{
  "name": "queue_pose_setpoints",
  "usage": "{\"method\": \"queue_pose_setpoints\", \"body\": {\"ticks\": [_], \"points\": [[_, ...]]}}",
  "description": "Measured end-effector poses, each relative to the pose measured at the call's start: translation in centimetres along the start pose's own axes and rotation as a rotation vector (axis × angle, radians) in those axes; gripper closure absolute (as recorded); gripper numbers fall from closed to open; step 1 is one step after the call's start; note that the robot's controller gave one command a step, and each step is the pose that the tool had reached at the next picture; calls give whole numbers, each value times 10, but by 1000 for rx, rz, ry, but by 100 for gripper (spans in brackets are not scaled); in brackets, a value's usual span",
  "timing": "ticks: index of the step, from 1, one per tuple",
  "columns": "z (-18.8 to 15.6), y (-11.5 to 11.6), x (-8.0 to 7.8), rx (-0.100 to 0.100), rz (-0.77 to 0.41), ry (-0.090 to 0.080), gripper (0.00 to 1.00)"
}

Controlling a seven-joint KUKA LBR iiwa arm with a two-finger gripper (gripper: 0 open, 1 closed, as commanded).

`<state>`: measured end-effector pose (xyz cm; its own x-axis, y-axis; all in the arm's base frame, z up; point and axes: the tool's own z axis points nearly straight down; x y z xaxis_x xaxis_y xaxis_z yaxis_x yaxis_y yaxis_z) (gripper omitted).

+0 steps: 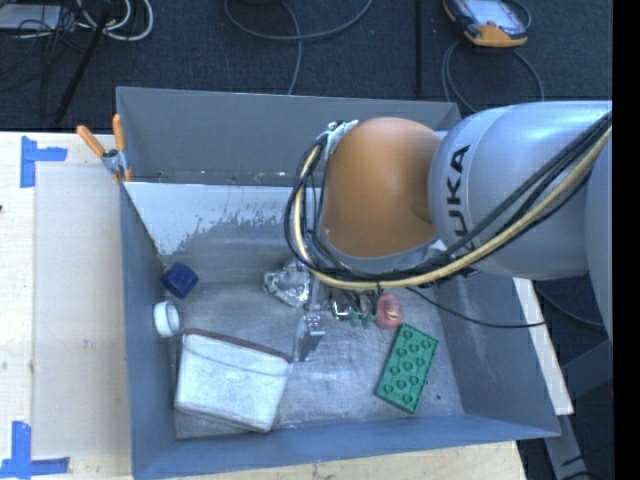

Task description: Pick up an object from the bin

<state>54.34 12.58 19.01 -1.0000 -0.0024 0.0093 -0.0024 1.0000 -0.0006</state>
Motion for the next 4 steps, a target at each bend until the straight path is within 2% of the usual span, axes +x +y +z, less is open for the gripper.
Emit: {"method": "queue_pose_setpoints", "body": {"ticks": [1,2,3,4], "points": [[117,43,62,0,-54,-19,0],[89,102,65,-2,-125,-12,0],[86,106,69,1,-216,-9,0],[112,97,63,-7,-121,-21,0]]}}
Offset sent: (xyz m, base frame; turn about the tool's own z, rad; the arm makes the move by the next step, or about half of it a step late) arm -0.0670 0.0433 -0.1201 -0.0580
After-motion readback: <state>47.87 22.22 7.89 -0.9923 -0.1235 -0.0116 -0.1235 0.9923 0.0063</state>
